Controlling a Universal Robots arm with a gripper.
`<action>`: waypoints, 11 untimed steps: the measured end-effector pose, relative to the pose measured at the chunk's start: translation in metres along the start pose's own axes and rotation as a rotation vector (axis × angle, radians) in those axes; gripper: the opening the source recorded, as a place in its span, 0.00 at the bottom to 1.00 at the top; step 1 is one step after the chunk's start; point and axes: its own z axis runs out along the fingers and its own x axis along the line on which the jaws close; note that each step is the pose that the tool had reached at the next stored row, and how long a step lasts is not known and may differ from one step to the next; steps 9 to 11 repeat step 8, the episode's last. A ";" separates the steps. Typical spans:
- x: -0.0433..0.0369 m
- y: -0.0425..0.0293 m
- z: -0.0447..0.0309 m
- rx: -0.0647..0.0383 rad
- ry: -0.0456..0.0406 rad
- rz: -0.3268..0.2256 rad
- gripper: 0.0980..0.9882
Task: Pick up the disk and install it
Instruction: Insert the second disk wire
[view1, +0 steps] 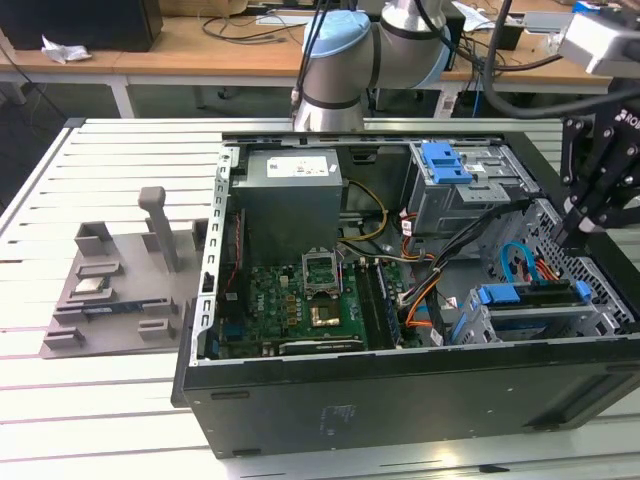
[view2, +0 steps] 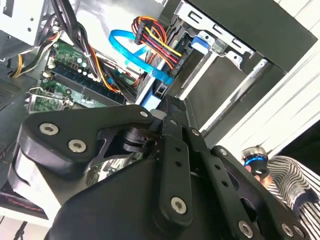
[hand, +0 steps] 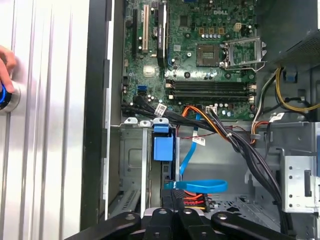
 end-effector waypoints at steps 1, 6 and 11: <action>0.0000 0.0000 -0.0004 0.000 -0.0003 0.000 0.01; 0.0000 0.0000 -0.0006 0.000 -0.0001 0.000 0.01; 0.0000 0.0000 -0.0006 0.000 -0.0001 0.000 0.01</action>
